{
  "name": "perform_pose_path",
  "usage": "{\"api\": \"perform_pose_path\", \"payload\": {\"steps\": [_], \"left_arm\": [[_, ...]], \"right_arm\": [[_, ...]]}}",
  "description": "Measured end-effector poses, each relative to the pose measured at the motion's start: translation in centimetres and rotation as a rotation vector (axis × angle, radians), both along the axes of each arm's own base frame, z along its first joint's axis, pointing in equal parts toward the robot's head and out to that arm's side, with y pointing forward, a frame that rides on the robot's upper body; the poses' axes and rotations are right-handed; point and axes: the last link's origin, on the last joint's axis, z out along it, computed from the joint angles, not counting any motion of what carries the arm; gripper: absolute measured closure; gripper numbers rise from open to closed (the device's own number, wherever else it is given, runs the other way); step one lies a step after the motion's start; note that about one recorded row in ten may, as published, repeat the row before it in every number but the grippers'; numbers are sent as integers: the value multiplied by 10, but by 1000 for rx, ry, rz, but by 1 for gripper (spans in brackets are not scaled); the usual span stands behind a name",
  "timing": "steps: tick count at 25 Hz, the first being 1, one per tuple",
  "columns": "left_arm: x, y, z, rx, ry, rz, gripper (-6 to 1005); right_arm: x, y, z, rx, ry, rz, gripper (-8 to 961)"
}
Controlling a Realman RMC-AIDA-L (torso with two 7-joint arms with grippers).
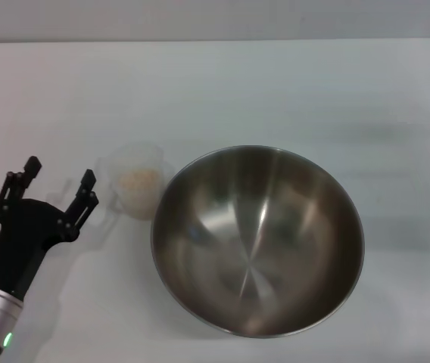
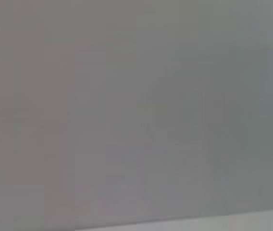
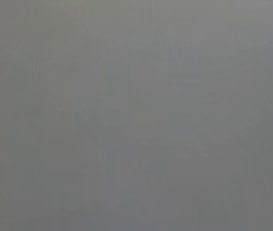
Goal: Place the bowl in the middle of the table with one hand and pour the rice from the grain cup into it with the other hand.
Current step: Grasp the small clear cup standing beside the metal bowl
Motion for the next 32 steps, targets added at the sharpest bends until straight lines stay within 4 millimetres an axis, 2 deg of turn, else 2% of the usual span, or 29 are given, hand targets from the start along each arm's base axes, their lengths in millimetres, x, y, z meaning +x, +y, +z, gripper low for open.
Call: {"api": "perform_pose_path", "payload": {"steps": [11, 32], "left_arm": [[-3, 14, -7, -53, 39, 29, 279], [-7, 39, -6, -78, 94, 56, 287]], "right_arm": [[3, -3, 3, 12, 3, -4, 540], [3, -3, 4, 16, 8, -2, 539]]}}
